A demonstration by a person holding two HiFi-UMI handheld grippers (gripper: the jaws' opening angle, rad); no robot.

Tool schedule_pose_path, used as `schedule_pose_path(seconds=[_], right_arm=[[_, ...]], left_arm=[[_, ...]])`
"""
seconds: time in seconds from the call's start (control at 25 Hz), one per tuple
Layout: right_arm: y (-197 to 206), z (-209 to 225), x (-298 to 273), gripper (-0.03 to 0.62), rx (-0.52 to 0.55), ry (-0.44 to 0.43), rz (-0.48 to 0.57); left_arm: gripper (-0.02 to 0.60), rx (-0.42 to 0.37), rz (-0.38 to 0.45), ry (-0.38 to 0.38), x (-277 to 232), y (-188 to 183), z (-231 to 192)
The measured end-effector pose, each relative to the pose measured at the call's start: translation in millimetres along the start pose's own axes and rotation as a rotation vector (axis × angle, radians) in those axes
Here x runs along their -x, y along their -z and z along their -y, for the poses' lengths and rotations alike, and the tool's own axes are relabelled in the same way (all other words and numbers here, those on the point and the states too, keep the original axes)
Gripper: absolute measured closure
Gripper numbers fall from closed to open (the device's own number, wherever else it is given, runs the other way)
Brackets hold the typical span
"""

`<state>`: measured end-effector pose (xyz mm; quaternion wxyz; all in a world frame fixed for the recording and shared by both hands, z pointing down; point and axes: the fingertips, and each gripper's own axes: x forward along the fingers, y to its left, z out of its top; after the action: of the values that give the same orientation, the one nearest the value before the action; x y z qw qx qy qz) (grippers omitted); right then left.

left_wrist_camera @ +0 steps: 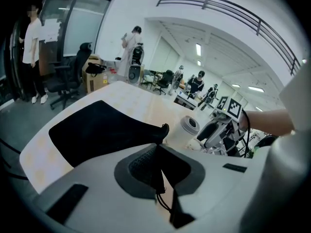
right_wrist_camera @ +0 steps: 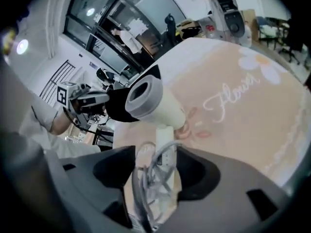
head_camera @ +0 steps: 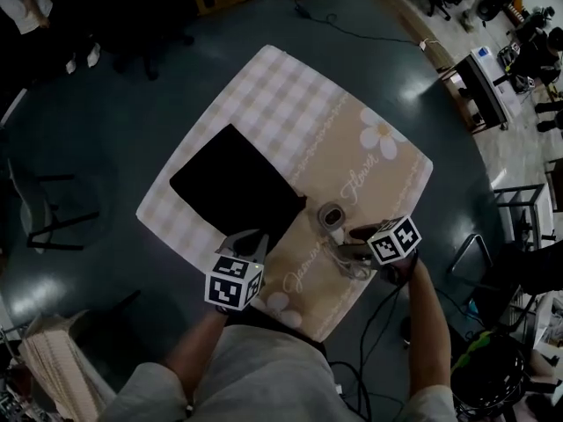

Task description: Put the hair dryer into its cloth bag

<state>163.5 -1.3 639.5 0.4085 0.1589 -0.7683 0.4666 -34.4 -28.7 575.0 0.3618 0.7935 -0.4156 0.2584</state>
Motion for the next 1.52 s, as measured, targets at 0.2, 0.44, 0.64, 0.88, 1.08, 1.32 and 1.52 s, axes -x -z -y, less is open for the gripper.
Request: schedule_pose_path(seconds=[0.2, 0.44, 0.64, 0.88, 1.08, 1.32, 1.52], right_arm=[[-2, 9, -17, 0.315, -0.087, 0.019, 0.018], [-4, 10, -26, 0.378, -0.039, 0.159, 0.029], [-9, -1, -21, 0.398, 0.139, 0.419, 0.055], [-6, -28, -27, 0.422, 0.315, 0.671, 0.059], [3, -63, -47, 0.441, 0.448, 0.779, 0.013], [8, -79, -53, 0.434, 0.509, 0.756, 0.065], [12, -96, -17, 0.415, 0.482, 0.581, 0.178]], left_arm=[[0.563, 0.007, -0.002, 0.001, 1, 3, 0], [0.563, 0.016, -0.003, -0.012, 0, 5, -3], [0.563, 0.008, -0.009, -0.030, -1, 9, -4], [0.563, -0.014, 0.001, -0.058, 5, 7, -8], [0.563, -0.009, 0.009, -0.082, 12, 8, -15], [0.563, -0.018, 0.003, -0.084, 14, 14, -17], [0.563, -0.042, -0.004, -0.081, 14, 20, -15]])
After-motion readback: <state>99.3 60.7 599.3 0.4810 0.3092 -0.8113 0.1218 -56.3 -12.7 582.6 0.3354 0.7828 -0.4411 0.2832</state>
